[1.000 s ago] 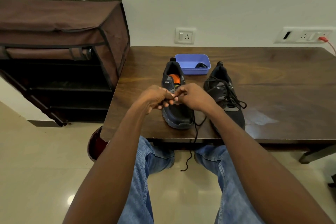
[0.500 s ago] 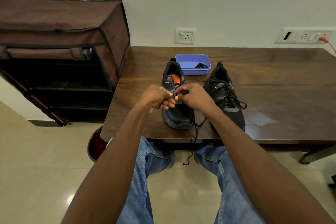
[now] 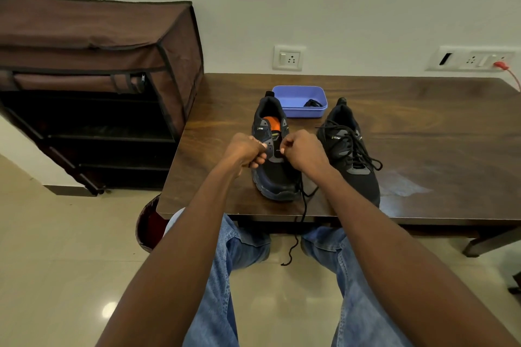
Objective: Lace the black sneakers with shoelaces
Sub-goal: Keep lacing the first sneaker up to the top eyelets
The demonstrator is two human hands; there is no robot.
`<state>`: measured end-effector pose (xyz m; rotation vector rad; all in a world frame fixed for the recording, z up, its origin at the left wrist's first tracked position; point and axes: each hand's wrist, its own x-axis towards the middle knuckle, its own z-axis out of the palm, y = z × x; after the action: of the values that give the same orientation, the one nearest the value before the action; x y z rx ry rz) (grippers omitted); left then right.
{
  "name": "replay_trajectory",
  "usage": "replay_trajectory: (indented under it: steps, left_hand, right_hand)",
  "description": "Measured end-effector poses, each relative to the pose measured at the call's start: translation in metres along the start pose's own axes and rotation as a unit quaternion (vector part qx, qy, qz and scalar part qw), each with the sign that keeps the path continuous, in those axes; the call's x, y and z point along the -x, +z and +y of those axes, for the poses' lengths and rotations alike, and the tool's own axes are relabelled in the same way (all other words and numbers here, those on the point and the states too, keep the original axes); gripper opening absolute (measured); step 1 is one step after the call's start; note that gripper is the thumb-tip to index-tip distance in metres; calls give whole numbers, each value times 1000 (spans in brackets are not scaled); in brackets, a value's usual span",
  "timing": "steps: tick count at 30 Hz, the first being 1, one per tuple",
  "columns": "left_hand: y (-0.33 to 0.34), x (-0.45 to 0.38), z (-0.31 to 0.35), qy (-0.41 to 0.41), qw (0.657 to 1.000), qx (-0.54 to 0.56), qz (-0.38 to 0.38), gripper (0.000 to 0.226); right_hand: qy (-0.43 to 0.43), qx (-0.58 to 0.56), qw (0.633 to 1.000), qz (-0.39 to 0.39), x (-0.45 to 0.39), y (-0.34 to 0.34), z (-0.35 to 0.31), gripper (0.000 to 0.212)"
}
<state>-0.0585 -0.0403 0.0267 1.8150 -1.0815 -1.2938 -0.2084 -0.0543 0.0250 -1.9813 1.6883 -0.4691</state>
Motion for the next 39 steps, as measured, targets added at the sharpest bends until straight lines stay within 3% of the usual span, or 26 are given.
replay_trajectory:
  steps: [3,7,11,19,27,33,36,39]
  left_hand:
    - [3,-6,-4,-6,1000,-7,27,13]
    - [9,-13,-8,-28,999,-7,28,16]
    - [12,-18,-12,-39,998,-4,43,22]
    - [12,-22,-13,-41,998,-11,42,20]
    - [13,-25,-16,-37,998,-15,43,24]
    - [11,-27,-16,-31,999,-27,35,24]
    - [11,-28,-17,-28,999,-29,34,25]
    - [10,-28,-17,-30,999,-25,36,25]
  right_hand:
    - [-23,82,996,10,-2,6,0,16]
    - [-21,90,996,14,-8,14,2,20]
    - [6,36,999,9,-16,20,5,31]
    - [67,-61,996,-1,-24,31,8,31]
    - [115,-210,964,-112,-23,19,9,30]
    - [170,-234,956,-57,-31,32,6,22]
    - [170,-196,964,-51,-34,35,10,13]
    - [137,-133,981,-33,-35,40,13,18]
